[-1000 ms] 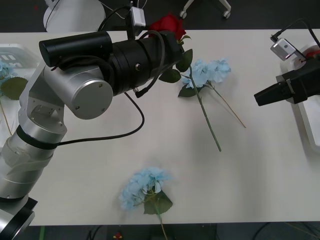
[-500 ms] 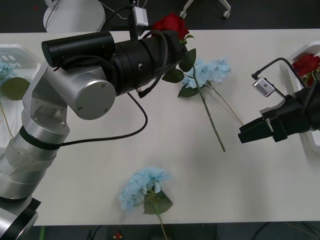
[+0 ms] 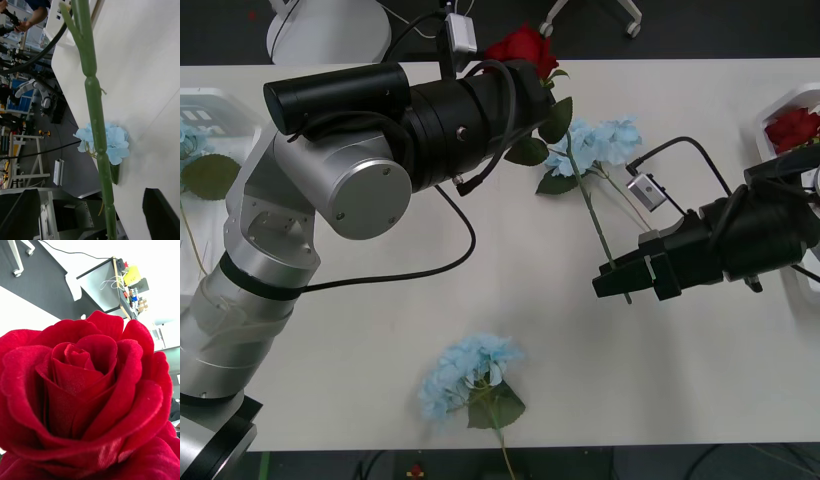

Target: Put the red flowers into the right box and the blue flowers into the left box

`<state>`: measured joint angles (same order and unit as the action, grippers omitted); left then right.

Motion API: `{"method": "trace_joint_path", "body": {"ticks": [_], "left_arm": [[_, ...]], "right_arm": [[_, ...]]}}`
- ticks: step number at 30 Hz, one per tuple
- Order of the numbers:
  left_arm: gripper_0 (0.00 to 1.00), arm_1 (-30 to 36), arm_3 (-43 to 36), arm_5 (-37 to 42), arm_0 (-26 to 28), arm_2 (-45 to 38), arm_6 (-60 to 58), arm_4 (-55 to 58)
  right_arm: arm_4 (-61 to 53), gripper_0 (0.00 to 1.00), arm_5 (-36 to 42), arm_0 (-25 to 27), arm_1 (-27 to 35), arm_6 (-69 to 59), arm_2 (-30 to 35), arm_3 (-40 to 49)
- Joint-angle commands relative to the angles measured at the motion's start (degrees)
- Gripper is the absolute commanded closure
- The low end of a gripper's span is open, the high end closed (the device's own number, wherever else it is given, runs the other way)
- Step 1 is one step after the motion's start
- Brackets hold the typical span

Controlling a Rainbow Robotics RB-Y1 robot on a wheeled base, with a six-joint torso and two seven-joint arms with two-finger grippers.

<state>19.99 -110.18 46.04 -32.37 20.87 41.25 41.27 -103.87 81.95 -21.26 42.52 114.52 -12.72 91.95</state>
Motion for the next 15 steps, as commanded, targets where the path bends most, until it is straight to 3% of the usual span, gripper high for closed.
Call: {"method": "trace_joint_path", "body": {"ticks": [1,12,13,14,15], "left_arm": [[1.00,-1.4,-1.3,-1.3,0.2,0.8,-2.5,-0.1],[0.98,-1.2,-1.3,-1.7,0.3,0.7,-3.1,-0.8],[0.90,-1.1,-1.4,-1.7,0.2,0.7,-3.1,-0.8],[0.68,-1.0,-1.3,-1.7,0.3,0.7,-3.1,-0.8],[0.29,-0.8,-1.3,-1.7,0.2,0.6,-3.1,-0.8]], "right_arm": [[2.4,1.00,-0.2,-0.4,-1.4,-2.9,-0.6,2.1],[2.6,1.00,-0.2,-1.3,-2.3,-5.1,-0.6,2.0],[2.6,1.00,-0.2,-1.3,-2.3,-5.2,-0.6,2.0],[2.6,1.00,-0.2,-1.3,-2.3,-5.3,-0.6,2.0],[2.6,1.00,-0.2,-1.5,-2.3,-5.5,-0.6,2.0]]}}
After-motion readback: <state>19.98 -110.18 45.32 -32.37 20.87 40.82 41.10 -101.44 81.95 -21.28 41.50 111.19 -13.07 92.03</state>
